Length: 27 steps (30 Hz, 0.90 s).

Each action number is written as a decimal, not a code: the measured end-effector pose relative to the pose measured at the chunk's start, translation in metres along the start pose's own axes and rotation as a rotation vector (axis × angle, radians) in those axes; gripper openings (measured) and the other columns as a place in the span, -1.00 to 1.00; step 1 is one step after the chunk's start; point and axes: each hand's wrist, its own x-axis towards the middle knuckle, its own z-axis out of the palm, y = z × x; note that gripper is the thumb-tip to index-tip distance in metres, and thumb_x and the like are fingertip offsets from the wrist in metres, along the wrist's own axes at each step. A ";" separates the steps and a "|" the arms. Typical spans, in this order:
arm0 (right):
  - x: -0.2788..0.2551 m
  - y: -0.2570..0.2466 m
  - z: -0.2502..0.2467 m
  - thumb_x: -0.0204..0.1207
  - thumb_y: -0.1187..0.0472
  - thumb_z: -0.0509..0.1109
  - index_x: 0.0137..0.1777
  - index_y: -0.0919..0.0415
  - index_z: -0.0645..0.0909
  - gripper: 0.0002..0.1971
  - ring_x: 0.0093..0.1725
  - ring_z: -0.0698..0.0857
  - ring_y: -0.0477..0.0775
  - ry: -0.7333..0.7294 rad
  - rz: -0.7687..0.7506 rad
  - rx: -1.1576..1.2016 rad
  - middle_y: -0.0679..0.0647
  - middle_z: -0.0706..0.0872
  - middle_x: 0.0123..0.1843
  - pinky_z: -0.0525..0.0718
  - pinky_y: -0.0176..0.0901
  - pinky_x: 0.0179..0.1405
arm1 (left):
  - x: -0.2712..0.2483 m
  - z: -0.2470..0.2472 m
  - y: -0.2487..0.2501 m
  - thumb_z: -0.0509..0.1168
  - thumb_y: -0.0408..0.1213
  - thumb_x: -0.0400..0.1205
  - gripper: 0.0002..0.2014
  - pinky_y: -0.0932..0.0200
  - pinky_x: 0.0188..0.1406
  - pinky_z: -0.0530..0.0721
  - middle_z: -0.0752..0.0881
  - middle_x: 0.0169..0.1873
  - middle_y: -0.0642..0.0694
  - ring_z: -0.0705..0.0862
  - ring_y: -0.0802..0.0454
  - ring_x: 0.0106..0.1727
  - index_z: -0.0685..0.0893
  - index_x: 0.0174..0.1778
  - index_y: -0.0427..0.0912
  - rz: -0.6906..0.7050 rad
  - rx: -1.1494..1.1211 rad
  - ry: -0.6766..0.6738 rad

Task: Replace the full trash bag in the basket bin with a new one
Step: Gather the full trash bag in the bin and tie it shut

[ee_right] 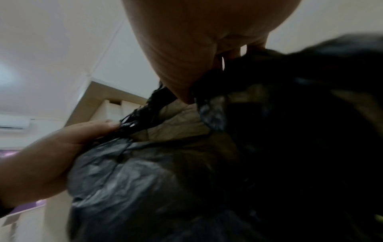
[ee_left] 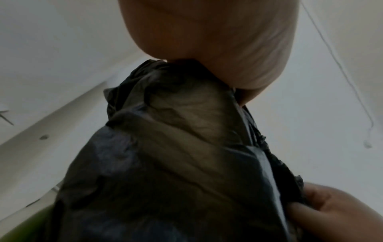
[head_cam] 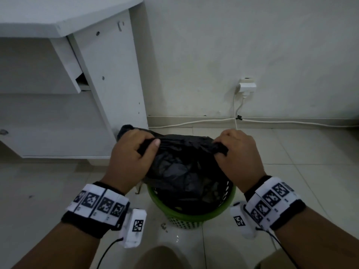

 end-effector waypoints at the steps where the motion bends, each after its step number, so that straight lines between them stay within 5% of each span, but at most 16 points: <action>1: -0.001 0.007 -0.002 0.31 0.21 0.42 -0.07 0.13 0.76 -0.80 -0.07 0.69 0.15 0.003 0.058 0.016 0.04 0.73 -0.10 0.64 0.04 -0.02 | 0.000 -0.003 -0.005 0.23 -0.02 0.69 -0.68 0.09 -0.12 0.57 0.65 -0.26 -0.01 0.63 -0.03 -0.15 0.71 -0.15 -0.20 -0.035 0.021 -0.004; 5: 0.004 0.011 -0.018 0.48 0.30 0.46 -0.01 0.08 0.78 -0.84 -0.10 0.71 -0.16 -0.073 0.216 0.269 -0.17 0.78 -0.12 0.57 -0.39 -0.03 | 0.001 -0.004 -0.016 0.21 0.06 0.64 -0.66 -0.01 -0.09 0.63 0.69 -0.23 -0.03 0.65 -0.04 -0.13 0.73 -0.11 -0.11 -0.170 0.131 -0.087; 9: 0.017 -0.008 -0.040 0.57 0.12 0.45 -0.13 0.13 0.78 -0.87 -0.21 0.80 -0.06 -0.330 0.223 0.511 0.00 0.83 -0.25 0.69 -0.19 -0.22 | 0.002 0.003 0.010 0.20 0.10 0.63 -0.52 0.08 0.29 0.56 0.73 0.17 0.01 0.64 0.07 0.23 0.66 0.35 -0.10 -0.098 0.026 -0.159; 11: 0.020 -0.019 -0.045 0.59 0.05 0.43 -0.13 0.17 0.78 -0.78 -0.18 0.81 0.04 -0.385 0.196 0.540 0.10 0.84 -0.22 0.71 -0.13 -0.21 | 0.006 0.009 0.035 0.25 0.11 0.64 -0.52 0.16 0.29 0.55 0.72 0.24 0.07 0.63 0.15 0.26 0.62 0.42 -0.04 -0.024 -0.063 -0.228; 14: 0.024 -0.028 -0.048 0.58 0.10 0.45 0.01 0.16 0.80 -0.83 -0.07 0.84 0.06 -0.389 0.209 0.707 0.07 0.87 -0.11 0.76 -0.07 -0.04 | 0.011 0.019 0.057 0.35 -0.05 0.68 -0.74 0.26 0.02 0.65 0.80 0.03 0.10 0.70 0.27 0.02 0.73 0.23 -0.05 0.004 -0.150 -0.277; 18: 0.025 -0.011 -0.056 0.45 0.20 0.58 -0.02 0.08 0.76 -0.87 -0.23 0.79 -0.13 -0.329 0.219 0.737 0.00 0.87 -0.18 0.68 -0.39 -0.17 | 0.012 0.016 0.048 0.39 -0.25 0.67 -0.90 0.35 -0.30 0.61 0.79 -0.30 0.12 0.71 0.24 -0.25 0.78 -0.13 -0.02 -0.127 -0.244 -0.198; 22: 0.021 0.021 -0.061 0.44 0.18 0.58 -0.08 0.00 0.77 -0.91 -0.32 0.74 -0.21 -0.385 0.215 0.496 -0.07 0.85 -0.22 0.59 -0.42 -0.30 | 0.013 -0.003 0.033 0.53 0.02 0.53 -0.76 0.29 -0.40 0.61 0.77 -0.43 0.02 0.70 0.23 -0.39 0.75 -0.34 -0.03 -0.195 -0.286 -0.244; 27: 0.021 0.035 -0.062 0.52 0.10 0.51 -0.10 -0.03 0.74 -1.00 -0.24 0.75 -0.23 -0.265 0.203 0.402 -0.13 0.81 -0.23 0.65 -0.32 -0.18 | 0.020 -0.012 0.019 0.11 0.39 0.59 -0.40 0.05 -0.40 0.53 0.56 -0.55 -0.03 0.58 0.10 -0.45 0.49 -0.50 -0.06 -0.136 0.074 -0.302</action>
